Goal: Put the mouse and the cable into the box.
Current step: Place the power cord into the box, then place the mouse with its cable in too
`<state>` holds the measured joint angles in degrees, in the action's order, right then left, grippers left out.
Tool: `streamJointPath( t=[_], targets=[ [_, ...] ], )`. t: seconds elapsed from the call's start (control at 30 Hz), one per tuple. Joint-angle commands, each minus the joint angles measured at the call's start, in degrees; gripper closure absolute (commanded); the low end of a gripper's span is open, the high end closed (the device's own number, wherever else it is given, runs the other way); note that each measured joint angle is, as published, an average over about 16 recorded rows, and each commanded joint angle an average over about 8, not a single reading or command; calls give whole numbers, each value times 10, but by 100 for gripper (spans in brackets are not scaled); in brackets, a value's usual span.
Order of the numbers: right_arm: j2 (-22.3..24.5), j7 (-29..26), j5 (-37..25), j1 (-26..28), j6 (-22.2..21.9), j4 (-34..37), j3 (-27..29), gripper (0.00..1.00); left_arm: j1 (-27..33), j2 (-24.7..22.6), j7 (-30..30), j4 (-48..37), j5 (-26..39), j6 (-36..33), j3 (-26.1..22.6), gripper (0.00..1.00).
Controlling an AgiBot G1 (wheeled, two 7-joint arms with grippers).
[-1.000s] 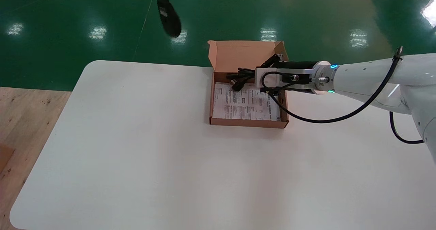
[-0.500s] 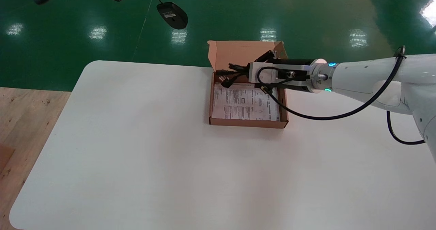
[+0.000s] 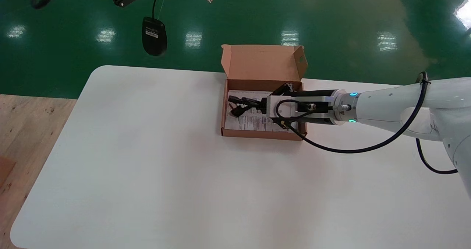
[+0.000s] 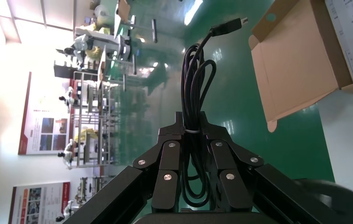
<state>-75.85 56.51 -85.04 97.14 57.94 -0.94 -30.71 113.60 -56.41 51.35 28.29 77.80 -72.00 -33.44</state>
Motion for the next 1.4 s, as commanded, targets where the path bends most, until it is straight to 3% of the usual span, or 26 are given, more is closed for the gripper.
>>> streamJointPath(
  t=[0.03,0.23,0.47,0.8,0.93,1.1,1.4],
  targets=[
    [0,-2,-2,0,3,2,-2,1,-1,2,-4,7,1,1,0,100],
    [0,-5,-4,1,5,2,-3,0,-14,-6,-18,15,-1,-8,-4,100],
    [10,-6,-1,9,11,0,-1,0,-25,-49,-13,-11,-4,-17,-12,100],
    [119,2,11,79,91,-8,8,0,-36,-167,62,-112,4,-32,-33,100],
    [164,4,4,103,95,-5,4,0,-58,-205,86,-145,1,12,-36,100],
    [211,2,-9,123,100,2,-5,0,-112,-223,81,-128,-18,93,-54,100],
    [259,-2,-29,135,107,12,-19,0,-184,-222,-24,-89,-60,181,-127,100]
  ],
)
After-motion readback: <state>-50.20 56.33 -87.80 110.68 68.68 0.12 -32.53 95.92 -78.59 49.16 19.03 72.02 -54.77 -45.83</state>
